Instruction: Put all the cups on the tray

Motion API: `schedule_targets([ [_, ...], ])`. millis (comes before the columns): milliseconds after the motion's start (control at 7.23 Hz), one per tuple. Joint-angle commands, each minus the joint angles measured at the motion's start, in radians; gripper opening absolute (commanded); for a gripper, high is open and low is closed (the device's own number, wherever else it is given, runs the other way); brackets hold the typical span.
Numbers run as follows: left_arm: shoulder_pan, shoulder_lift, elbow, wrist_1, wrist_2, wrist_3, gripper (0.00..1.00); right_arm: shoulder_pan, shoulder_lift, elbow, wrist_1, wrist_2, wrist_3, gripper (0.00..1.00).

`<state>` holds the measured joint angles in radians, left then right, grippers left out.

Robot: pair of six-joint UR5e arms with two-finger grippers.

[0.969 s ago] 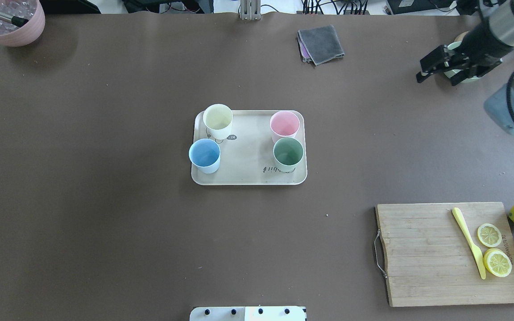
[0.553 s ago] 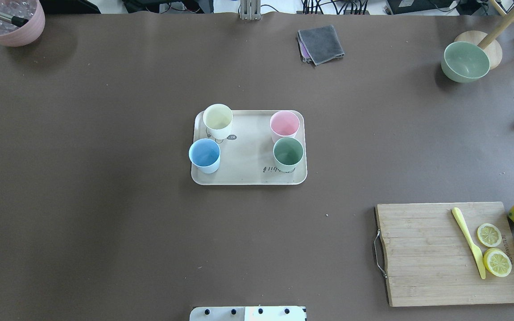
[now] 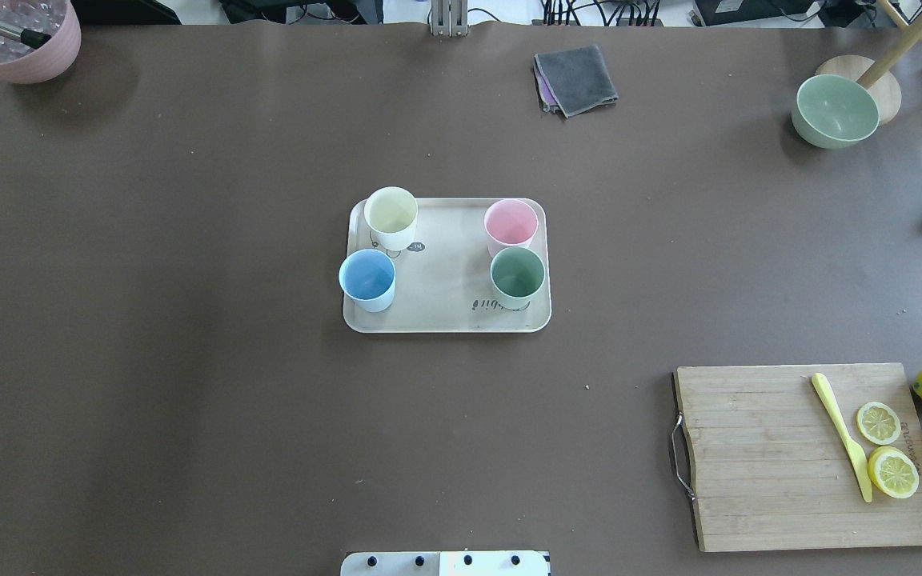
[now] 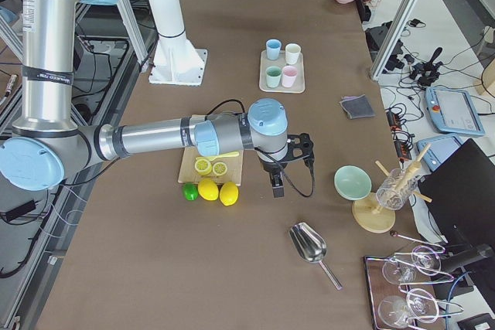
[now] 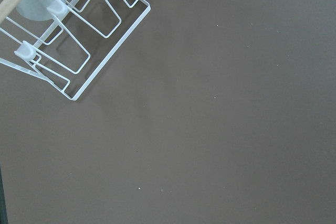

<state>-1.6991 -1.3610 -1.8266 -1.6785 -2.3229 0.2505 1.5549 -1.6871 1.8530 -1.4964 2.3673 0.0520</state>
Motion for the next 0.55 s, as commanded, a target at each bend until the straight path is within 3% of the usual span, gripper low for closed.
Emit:
schedule_targets([
  [0,-0.001,0.003,0.012,-0.013,0.000,0.006,0.98,0.002,-0.006,-0.009,0.002,0.004,0.031,1.00],
  [415,0.001,-0.010,0.007,-0.015,0.008,-0.001,0.98,0.002,-0.023,-0.009,0.010,0.012,0.017,1.00],
])
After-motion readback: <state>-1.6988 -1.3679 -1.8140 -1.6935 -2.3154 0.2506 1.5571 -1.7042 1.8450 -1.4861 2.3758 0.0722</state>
